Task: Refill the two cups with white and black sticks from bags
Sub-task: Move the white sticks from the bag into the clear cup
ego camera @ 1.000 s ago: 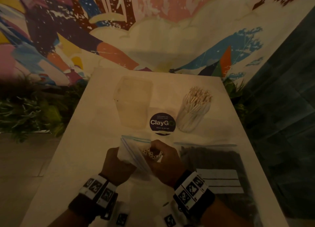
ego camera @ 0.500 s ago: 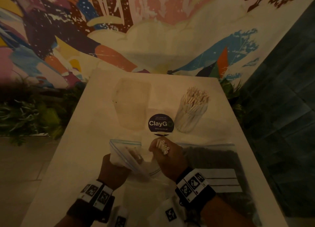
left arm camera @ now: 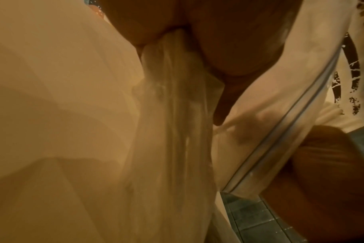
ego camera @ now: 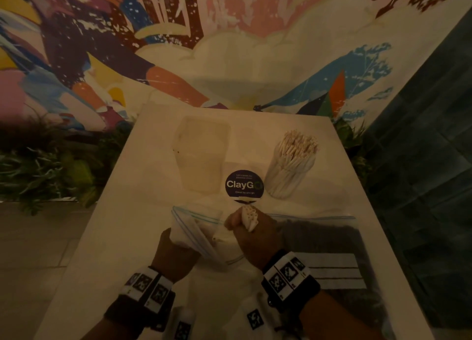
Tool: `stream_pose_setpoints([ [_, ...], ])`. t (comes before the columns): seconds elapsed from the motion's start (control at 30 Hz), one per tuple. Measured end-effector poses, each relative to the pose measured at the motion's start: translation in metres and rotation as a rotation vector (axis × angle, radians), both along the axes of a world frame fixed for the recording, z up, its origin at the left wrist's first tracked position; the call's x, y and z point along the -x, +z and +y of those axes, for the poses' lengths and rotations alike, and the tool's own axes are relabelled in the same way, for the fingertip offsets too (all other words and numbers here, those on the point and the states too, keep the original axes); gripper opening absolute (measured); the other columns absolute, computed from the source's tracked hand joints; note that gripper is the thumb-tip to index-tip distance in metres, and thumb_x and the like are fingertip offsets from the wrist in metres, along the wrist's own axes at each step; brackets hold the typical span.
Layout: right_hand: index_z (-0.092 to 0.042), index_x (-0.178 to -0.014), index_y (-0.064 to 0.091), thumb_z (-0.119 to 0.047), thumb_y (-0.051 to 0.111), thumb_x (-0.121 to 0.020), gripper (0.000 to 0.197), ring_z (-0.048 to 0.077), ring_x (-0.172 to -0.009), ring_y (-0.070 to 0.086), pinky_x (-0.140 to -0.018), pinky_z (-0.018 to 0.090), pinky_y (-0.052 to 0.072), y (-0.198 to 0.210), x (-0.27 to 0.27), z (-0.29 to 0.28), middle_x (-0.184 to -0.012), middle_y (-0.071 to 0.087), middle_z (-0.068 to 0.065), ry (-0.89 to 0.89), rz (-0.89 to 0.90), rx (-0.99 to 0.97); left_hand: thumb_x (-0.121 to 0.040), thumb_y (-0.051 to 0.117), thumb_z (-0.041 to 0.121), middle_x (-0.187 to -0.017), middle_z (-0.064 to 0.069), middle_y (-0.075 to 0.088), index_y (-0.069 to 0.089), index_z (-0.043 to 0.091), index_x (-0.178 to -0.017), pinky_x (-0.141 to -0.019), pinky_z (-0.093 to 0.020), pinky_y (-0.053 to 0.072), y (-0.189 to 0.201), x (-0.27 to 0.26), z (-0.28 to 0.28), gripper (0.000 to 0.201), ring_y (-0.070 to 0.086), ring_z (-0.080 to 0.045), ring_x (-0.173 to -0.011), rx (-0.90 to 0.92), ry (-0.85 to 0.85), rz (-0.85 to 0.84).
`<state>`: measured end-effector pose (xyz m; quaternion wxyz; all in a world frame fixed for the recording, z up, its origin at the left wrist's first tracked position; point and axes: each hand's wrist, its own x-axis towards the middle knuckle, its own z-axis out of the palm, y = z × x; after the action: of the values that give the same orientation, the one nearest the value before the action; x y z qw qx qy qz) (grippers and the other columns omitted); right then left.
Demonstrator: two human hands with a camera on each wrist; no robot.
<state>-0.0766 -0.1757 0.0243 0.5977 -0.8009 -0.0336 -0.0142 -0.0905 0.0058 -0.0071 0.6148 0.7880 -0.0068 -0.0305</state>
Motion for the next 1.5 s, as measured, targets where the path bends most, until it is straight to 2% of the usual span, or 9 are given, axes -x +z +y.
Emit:
stream_pose_setpoints([
  [0.13, -0.018, -0.064, 0.053, 0.01, 0.052, -0.075, 0.03, -0.001, -0.067, 0.059, -0.066, 0.013, 0.047, -0.01, 0.001, -0.006, -0.07, 0.062, -0.005, 0.036, 0.097, 0.015, -0.047, 0.07, 0.044, -0.081, 0.018, 0.073, 0.069, 0.053, -0.078, -0.083, -0.047, 0.053, -0.003, 0.0, 0.0, 0.032, 0.068, -0.007, -0.079, 0.122, 0.026, 0.018],
  [0.37, -0.034, -0.061, 0.057, -0.001, 0.057, -0.077, 0.036, 0.016, -0.076, 0.061, -0.075, 0.034, 0.052, -0.045, 0.002, -0.005, -0.071, 0.062, -0.005, 0.044, 0.17, 0.157, -0.058, 0.055, 0.047, -0.08, 0.044, 0.061, 0.059, 0.069, -0.078, -0.071, -0.003, 0.046, 0.004, 0.001, -0.005, 0.03, 0.058, 0.019, -0.08, 0.027, -0.069, -0.099],
  [0.53, -0.043, -0.061, 0.059, -0.006, 0.054, -0.077, 0.041, 0.019, -0.077, 0.062, -0.074, 0.037, 0.053, -0.048, 0.002, -0.003, -0.069, 0.061, -0.009, 0.06, 0.145, 0.137, -0.052, 0.057, 0.045, -0.073, 0.04, 0.064, 0.062, 0.065, -0.07, -0.067, -0.001, 0.045, 0.002, 0.003, -0.005, 0.028, 0.06, 0.017, -0.076, 0.102, -0.035, -0.097],
  [0.73, -0.013, -0.06, 0.054, 0.008, 0.051, -0.066, 0.022, 0.016, -0.073, 0.067, -0.073, 0.028, 0.055, -0.011, -0.015, -0.01, -0.069, 0.066, 0.006, -0.035, 0.122, -0.376, -0.056, 0.056, 0.05, -0.08, 0.049, 0.058, 0.057, 0.072, -0.079, -0.069, 0.002, 0.041, -0.008, 0.003, 0.0, 0.031, 0.053, 0.025, -0.082, 0.009, -0.029, -0.062],
  [0.87, -0.01, -0.075, 0.06, 0.013, 0.05, -0.083, 0.026, 0.024, -0.067, 0.067, -0.069, 0.035, 0.058, 0.026, -0.027, -0.021, -0.072, 0.07, 0.006, 0.01, -0.017, -0.547, -0.07, 0.076, 0.002, -0.087, 0.022, 0.055, 0.056, 0.021, -0.117, -0.067, -0.007, 0.038, -0.017, 0.005, 0.001, 0.055, 0.058, 0.011, -0.076, 0.056, 0.122, 0.096],
  [1.03, -0.007, -0.086, 0.057, 0.011, 0.046, -0.091, 0.022, 0.018, -0.058, 0.062, -0.057, 0.029, 0.053, 0.079, -0.045, -0.045, -0.07, 0.069, 0.004, -0.074, -0.212, -0.496, -0.072, 0.075, 0.012, -0.076, 0.027, 0.07, 0.066, -0.003, -0.094, -0.066, -0.004, 0.047, -0.022, 0.0, 0.004, 0.028, 0.062, 0.013, -0.076, 0.104, 0.0, 0.072],
  [1.17, -0.005, -0.077, 0.056, 0.011, 0.05, -0.088, 0.02, 0.022, -0.058, 0.058, -0.061, 0.035, 0.051, 0.117, -0.078, -0.082, -0.064, 0.064, 0.003, -0.188, -0.433, -0.398, -0.056, 0.063, 0.047, -0.079, 0.037, 0.065, 0.069, 0.021, -0.081, -0.067, 0.0, 0.044, -0.013, 0.004, 0.002, 0.037, 0.059, 0.018, -0.078, 0.12, 0.005, 0.009],
  [1.27, -0.008, -0.071, 0.056, 0.015, 0.05, -0.083, 0.027, 0.02, -0.057, 0.059, -0.061, 0.031, 0.05, 0.136, -0.103, -0.109, -0.063, 0.064, -0.001, -0.266, -0.592, -0.425, -0.053, 0.064, 0.047, -0.079, 0.031, 0.068, 0.074, 0.042, -0.071, -0.067, -0.004, 0.047, -0.013, 0.004, 0.002, 0.021, 0.062, 0.012, -0.079, 0.127, 0.004, -0.012],
  [1.5, 0.005, -0.079, 0.06, 0.012, 0.058, -0.078, 0.007, 0.029, -0.076, 0.065, -0.081, 0.04, 0.053, 0.132, -0.138, -0.118, -0.072, 0.07, 0.003, -0.245, -0.626, -0.424, -0.047, 0.073, 0.045, -0.091, -0.001, 0.072, 0.071, -0.006, -0.08, -0.065, -0.013, 0.053, -0.021, -0.001, 0.005, 0.061, 0.068, -0.007, -0.076, 0.154, 0.009, -0.013],
])
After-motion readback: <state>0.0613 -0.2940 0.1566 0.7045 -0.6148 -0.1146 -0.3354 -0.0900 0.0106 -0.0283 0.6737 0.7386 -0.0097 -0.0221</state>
